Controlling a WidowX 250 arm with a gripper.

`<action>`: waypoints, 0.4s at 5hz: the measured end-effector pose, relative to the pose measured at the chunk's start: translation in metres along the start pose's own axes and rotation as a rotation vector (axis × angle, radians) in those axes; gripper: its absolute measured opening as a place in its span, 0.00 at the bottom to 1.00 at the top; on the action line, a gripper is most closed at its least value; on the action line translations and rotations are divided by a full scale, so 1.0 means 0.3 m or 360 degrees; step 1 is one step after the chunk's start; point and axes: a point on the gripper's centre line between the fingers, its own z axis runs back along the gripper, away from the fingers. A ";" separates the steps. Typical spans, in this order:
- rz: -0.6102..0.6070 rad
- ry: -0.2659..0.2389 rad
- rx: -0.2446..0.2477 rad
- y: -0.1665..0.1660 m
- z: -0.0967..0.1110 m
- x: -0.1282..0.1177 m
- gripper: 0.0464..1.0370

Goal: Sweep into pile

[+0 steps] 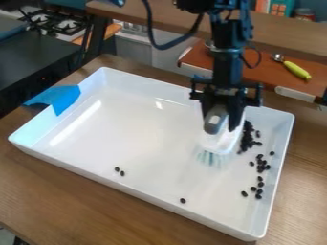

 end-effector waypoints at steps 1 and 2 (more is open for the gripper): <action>-0.0024 -0.0014 0.0010 -0.085 -0.021 0.018 0.44; -0.0067 -0.0017 -0.0004 -0.153 -0.038 0.026 0.44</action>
